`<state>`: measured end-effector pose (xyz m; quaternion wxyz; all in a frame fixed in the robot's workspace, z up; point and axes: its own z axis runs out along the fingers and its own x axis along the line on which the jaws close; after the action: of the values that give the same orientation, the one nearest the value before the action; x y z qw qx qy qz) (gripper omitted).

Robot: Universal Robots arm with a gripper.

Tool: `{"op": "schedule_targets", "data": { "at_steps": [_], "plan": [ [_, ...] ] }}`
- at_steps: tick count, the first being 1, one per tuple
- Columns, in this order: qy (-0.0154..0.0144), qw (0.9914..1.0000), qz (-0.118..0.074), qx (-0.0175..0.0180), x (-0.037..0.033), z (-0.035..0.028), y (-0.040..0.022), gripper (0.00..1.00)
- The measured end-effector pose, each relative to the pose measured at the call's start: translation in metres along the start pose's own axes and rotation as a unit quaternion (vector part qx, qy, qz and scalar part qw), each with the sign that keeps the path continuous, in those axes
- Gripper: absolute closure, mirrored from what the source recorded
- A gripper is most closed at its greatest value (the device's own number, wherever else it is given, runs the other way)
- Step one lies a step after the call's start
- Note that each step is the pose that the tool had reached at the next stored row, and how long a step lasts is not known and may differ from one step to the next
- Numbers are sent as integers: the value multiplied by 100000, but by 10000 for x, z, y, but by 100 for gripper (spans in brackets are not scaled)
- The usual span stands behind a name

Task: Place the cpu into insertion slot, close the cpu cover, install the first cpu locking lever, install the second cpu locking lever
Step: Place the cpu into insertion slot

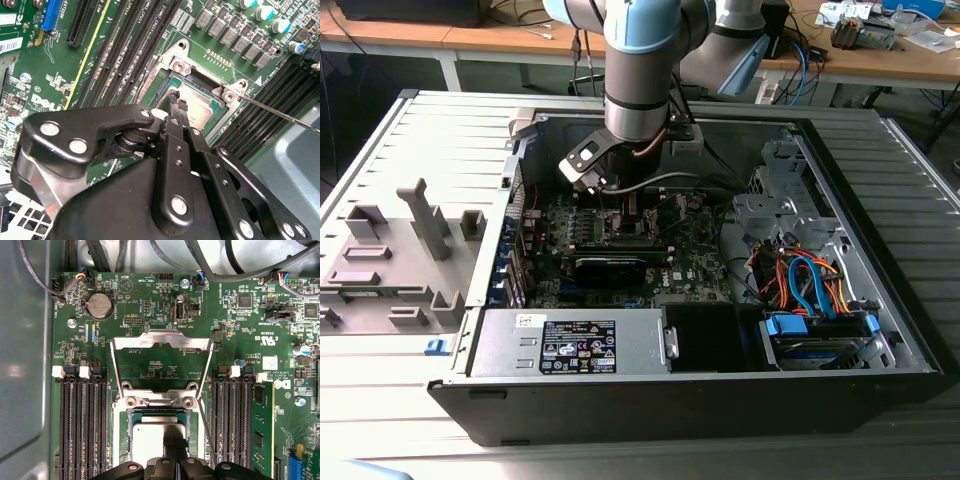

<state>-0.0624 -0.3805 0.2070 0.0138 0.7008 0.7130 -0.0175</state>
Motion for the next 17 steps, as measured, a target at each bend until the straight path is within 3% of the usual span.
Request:
{"op": "schedule_targets", "data": {
  "at_steps": [13, 17],
  "plan": [
    [87, 100000, -9, -8, 0, 19, 0, 89],
    [91, 100000, -10, -13, -2, -35, 0, 89]
  ]
}}
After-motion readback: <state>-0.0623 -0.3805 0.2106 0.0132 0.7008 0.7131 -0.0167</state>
